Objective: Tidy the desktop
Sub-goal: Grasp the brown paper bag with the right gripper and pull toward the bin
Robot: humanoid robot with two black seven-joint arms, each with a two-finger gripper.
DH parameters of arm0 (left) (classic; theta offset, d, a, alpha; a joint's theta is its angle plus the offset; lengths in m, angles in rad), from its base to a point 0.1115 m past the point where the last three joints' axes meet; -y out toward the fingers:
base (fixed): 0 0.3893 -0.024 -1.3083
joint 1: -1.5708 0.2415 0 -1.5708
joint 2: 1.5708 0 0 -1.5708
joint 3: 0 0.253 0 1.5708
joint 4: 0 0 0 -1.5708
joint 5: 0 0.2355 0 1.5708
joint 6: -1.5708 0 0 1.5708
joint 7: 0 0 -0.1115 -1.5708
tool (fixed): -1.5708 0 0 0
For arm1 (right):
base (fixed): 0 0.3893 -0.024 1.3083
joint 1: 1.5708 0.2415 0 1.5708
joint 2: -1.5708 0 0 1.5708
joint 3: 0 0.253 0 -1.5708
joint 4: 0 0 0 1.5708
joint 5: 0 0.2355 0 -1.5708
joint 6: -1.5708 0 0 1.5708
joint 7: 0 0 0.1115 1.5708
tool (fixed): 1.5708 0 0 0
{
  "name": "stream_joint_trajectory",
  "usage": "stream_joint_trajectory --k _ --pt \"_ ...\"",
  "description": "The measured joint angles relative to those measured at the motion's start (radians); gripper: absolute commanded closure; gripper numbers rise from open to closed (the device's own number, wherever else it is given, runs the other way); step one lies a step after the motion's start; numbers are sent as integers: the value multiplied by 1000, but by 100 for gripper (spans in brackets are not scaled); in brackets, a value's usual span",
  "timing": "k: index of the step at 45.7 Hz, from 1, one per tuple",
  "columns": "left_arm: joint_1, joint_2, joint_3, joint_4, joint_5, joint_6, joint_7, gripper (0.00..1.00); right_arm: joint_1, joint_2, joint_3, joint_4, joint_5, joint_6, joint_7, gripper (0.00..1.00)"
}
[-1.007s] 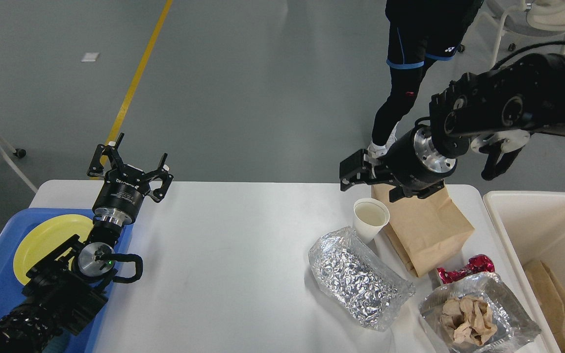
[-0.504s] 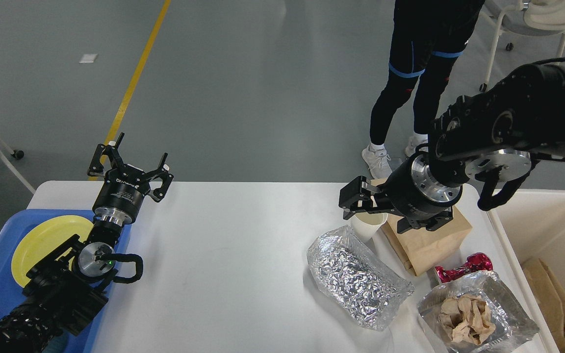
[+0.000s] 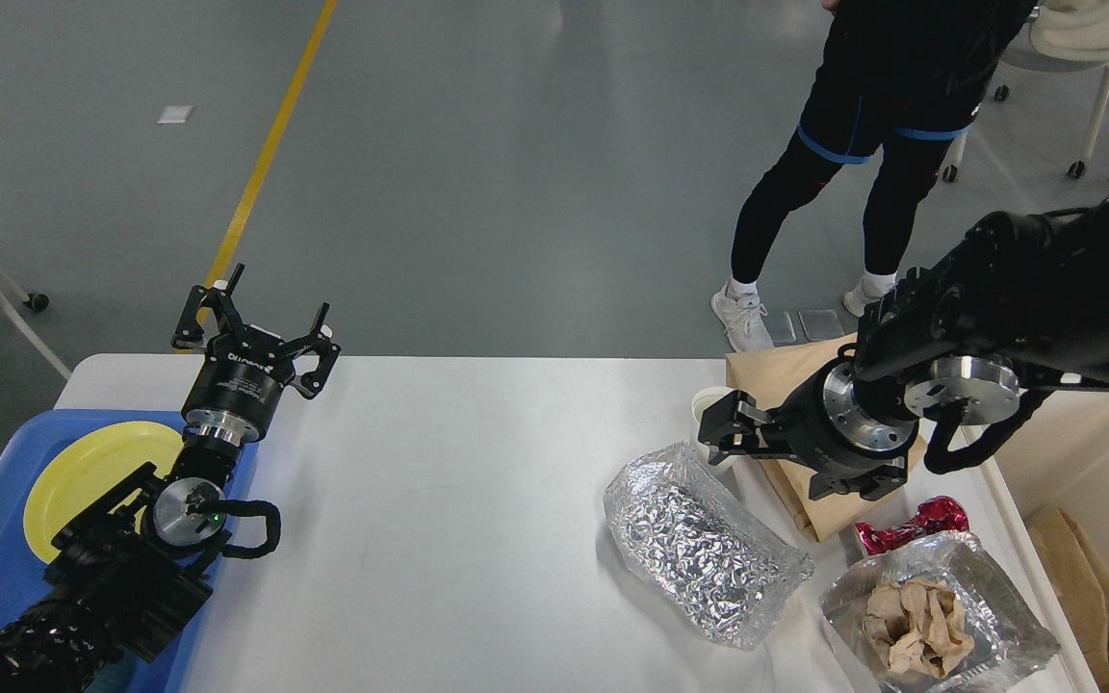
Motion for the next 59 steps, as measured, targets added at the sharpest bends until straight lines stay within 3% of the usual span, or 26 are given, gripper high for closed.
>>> stream_joint_trajectory --k 7,19,36,41,44,49,53,57,59 --pt "0 0 0 0 0 0 0 3 -202 -108 -84 -212 2 -23 8 0" --pt "0 0 0 0 0 0 0 3 -490 -303 -9 -488 47 -16 3 0" --pt "-1 2 2 0 0 0 0 3 -722 -334 224 -699 232 -88 0 4" --pt "-1 2 2 0 0 0 0 3 -769 -329 241 -750 234 -101 0 13" --pt "-1 2 2 0 0 0 0 3 -805 -327 247 -796 236 -102 0 26" --pt "-1 2 2 0 0 1 0 3 -852 -320 275 -869 238 -103 0 62" --pt "-1 2 2 0 0 1 0 3 -882 -308 295 -899 238 -104 0 85" --pt "-1 2 2 0 0 1 0 3 -891 -293 307 -905 238 -110 0 100" --pt "-1 2 2 0 0 1 0 3 -893 -285 314 -905 238 -115 0 100"
